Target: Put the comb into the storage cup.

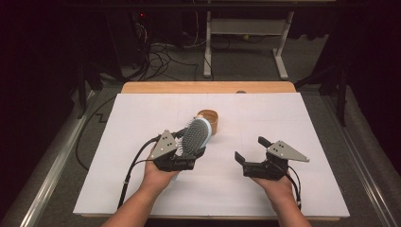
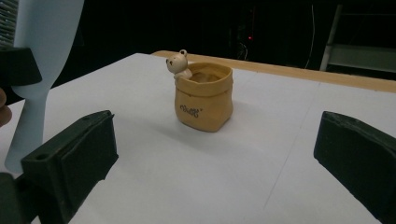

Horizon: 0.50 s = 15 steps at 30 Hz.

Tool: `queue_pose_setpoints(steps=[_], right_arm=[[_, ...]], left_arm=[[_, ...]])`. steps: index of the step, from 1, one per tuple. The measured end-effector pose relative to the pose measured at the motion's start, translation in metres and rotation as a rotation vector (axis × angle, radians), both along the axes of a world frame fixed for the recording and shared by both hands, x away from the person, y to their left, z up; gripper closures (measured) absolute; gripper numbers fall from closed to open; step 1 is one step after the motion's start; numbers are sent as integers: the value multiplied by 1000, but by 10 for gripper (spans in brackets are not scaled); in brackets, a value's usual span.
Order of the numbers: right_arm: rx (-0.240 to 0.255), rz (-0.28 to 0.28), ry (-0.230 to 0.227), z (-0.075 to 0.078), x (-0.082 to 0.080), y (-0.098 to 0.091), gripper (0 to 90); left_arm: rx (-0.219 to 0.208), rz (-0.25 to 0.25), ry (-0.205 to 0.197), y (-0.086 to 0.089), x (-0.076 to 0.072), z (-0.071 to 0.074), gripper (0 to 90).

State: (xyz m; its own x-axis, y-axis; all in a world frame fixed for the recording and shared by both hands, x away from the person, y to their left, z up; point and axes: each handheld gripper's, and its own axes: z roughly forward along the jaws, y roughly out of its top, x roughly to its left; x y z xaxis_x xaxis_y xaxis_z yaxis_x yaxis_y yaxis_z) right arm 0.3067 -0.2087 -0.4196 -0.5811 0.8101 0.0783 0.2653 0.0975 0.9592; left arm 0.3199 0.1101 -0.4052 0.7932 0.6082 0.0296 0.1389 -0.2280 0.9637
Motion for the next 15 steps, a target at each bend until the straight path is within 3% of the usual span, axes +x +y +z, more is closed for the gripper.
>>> queue_pose_setpoints(steps=[15], right_arm=[[26, 33, -17, 12, 1, 12, 2]], left_arm=[[0, 3, -6, 2, -1, 1, 200]])
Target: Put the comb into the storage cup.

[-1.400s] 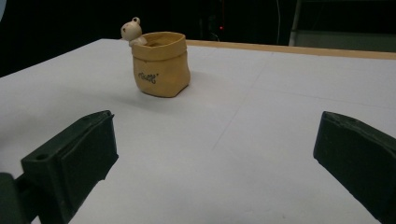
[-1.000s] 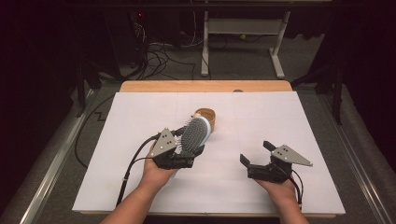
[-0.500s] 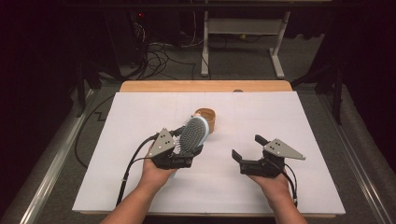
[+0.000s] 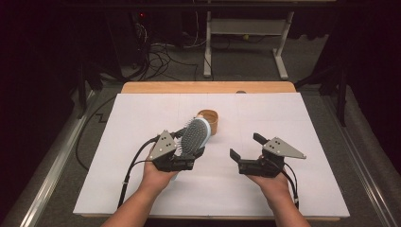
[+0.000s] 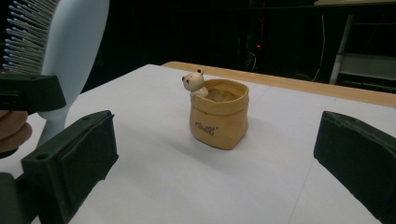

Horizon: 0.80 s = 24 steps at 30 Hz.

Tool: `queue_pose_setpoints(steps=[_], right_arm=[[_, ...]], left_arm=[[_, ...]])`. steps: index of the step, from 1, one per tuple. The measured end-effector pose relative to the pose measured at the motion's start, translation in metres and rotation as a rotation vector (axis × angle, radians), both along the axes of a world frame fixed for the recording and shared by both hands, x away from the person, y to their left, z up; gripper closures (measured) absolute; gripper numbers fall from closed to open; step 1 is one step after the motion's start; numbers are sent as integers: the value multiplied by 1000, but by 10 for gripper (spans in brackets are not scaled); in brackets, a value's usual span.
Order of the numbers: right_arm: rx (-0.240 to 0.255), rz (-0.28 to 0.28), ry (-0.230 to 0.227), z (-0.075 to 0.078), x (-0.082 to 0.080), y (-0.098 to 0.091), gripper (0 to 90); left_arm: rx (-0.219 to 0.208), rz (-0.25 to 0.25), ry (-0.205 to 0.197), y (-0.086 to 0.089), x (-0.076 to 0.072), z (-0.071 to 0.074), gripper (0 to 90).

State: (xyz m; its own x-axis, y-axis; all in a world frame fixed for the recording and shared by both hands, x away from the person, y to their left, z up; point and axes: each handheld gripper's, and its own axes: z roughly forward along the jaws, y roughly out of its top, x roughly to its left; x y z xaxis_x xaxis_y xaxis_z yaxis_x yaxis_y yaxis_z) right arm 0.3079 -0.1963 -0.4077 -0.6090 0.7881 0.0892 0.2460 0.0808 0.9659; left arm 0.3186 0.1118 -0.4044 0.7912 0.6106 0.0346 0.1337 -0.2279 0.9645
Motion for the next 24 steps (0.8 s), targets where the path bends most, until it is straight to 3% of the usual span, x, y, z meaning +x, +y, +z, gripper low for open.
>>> queue_pose_setpoints(steps=[24], right_arm=[[32, 68, -18, 21, -8, 19, 2]], left_arm=[[5, -8, -11, -7, -4, -2, 201]])
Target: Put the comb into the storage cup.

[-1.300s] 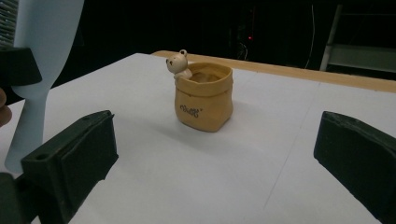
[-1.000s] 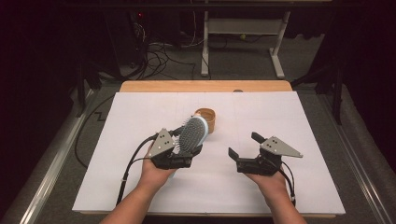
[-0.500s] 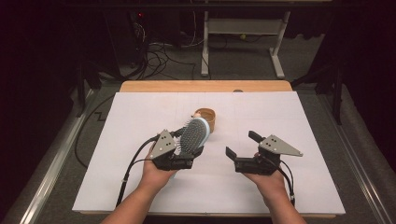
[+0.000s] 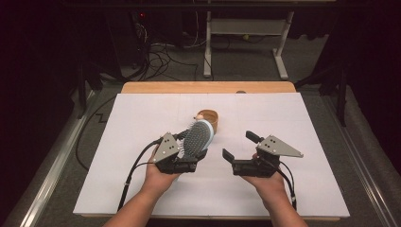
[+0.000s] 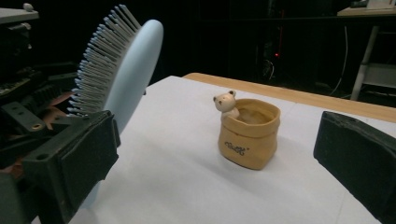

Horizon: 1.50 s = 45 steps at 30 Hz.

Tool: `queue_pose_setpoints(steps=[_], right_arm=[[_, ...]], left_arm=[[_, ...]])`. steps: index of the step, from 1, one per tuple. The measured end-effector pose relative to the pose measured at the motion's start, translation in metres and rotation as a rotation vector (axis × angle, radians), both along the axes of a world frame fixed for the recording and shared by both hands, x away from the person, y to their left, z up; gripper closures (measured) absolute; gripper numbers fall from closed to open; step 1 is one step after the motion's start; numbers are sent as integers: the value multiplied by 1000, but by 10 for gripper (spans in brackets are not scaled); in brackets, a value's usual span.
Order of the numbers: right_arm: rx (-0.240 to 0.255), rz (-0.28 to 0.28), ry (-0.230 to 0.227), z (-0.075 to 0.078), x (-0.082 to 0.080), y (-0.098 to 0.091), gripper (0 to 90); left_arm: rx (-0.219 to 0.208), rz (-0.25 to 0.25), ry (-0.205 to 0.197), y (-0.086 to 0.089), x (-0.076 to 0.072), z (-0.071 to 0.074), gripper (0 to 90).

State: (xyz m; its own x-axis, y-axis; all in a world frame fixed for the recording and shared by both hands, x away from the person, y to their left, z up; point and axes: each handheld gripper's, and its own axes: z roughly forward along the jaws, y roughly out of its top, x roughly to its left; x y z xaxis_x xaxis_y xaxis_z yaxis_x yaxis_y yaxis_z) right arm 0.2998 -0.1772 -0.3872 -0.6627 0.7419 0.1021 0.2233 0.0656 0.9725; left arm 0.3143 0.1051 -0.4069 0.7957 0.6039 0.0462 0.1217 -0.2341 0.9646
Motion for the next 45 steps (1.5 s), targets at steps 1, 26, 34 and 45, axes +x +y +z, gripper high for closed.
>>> queue_pose_setpoints(steps=[1, 26, 34, 45], right_arm=[[1, 4, -2, 1, 0, 1, 2], [49, 89, 8, 14, -5, 28, 27], [61, 104, 18, 15, 0, 38, 50], [74, 122, 32, 17, 5, 49, 91]], left_arm=[[0, -1, 0, 0, 0, 0, 200], [5, -30, -7, -11, -8, 0, 200], [4, -33, -7, -13, -9, -1, 201], [8, -41, -9, -16, -11, -1, 200]])
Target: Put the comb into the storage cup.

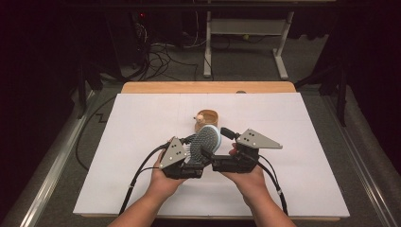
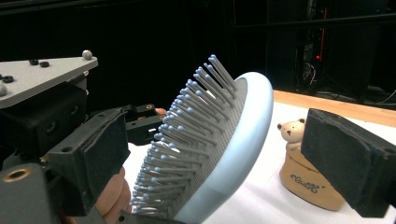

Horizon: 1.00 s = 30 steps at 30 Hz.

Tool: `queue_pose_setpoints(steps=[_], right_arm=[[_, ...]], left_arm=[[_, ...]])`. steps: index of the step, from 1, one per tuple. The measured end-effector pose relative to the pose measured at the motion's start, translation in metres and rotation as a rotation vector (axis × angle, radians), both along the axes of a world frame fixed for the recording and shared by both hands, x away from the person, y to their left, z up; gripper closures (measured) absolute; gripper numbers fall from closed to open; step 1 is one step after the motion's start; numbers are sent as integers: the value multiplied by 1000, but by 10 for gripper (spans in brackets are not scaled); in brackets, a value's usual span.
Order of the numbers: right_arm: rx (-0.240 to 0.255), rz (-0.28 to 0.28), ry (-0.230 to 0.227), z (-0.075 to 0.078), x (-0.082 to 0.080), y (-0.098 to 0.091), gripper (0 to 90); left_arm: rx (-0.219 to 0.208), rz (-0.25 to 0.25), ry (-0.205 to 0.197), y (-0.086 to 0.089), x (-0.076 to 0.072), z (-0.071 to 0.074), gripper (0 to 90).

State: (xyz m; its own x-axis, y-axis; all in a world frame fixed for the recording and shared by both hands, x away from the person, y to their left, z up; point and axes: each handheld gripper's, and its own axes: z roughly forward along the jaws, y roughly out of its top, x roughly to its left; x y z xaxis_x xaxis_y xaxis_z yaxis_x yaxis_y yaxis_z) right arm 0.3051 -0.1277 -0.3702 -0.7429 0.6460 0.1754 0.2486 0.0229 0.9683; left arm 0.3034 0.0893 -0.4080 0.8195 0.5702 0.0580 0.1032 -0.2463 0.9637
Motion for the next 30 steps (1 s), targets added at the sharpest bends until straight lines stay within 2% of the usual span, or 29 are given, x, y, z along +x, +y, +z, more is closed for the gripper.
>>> queue_pose_setpoints(steps=[8, 13, 20, 24, 30], right_arm=[[18, 11, 25, 2, 6, 3, 169], [36, 41, 37, 2, 8, 4, 257], [42, 48, 66, 0, 9, 6, 306], [57, 44, 67, 0, 9, 6, 329], [74, 32, 96, -2, 11, 5, 335]], left_arm=[[4, -1, 1, -1, 0, -1, 200], [0, -1, 1, -1, -1, 0, 201], [-3, 2, -3, 0, -1, 0, 201], [3, 2, -4, -1, -1, 0, 200], [2, 5, -6, -1, -1, 0, 200]])
